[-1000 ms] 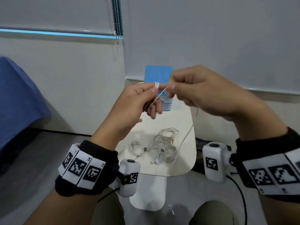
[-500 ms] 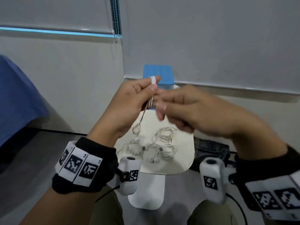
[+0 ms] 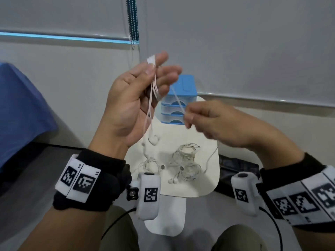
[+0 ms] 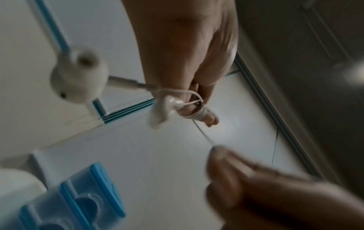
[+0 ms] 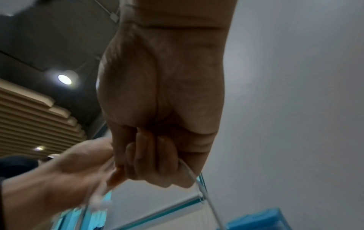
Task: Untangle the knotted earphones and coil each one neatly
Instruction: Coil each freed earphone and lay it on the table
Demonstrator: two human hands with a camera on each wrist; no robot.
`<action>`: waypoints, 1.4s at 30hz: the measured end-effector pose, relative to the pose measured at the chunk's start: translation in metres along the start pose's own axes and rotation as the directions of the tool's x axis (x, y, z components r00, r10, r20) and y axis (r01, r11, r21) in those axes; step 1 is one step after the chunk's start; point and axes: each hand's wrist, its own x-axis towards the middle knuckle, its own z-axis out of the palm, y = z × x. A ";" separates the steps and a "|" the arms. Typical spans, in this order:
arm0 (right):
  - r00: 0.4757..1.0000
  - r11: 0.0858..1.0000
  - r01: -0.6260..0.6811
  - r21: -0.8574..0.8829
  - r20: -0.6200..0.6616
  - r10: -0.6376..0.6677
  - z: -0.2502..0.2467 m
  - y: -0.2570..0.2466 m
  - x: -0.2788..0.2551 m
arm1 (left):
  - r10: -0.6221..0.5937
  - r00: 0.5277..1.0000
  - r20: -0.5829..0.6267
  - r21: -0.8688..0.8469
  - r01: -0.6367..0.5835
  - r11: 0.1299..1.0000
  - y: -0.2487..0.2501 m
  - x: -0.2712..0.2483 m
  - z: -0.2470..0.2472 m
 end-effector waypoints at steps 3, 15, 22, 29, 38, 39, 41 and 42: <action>0.984 0.992 0.068 -0.108 0.169 -0.049 0.007 -0.020 -0.009 | 0.059 0.994 -0.090 0.163 -0.044 0.986 -0.005 0.008 0.002; 0.966 0.990 0.119 -0.082 -0.222 -0.134 -0.028 -0.004 -0.003 | -0.167 0.949 0.267 0.331 0.073 0.941 -0.003 -0.004 -0.006; 0.965 0.901 0.179 -0.396 -0.108 -0.239 0.015 -0.020 0.000 | -0.031 0.999 -0.017 0.219 0.034 0.975 -0.014 0.000 0.007; 0.921 0.756 0.318 -0.573 -0.004 -0.390 -0.003 -0.056 0.000 | -0.318 0.948 -0.024 0.524 0.282 0.804 0.004 0.001 0.019; 0.945 0.817 0.310 -0.486 0.061 -0.321 -0.007 -0.051 0.004 | -0.532 0.836 0.135 0.555 0.381 0.740 0.010 0.010 0.011; 0.957 0.860 0.269 -0.433 0.021 -0.289 -0.007 -0.049 0.003 | -0.527 0.839 0.133 0.532 0.388 0.752 0.008 0.009 0.010; 0.972 0.933 0.197 -0.303 -0.063 -0.225 -0.006 -0.042 0.001 | -0.522 0.845 0.112 0.473 0.417 0.776 0.005 0.008 0.006; 0.977 0.955 0.166 -0.244 -0.088 -0.192 -0.005 -0.038 0.001 | -0.519 0.849 0.097 0.457 0.425 0.781 0.003 0.007 0.005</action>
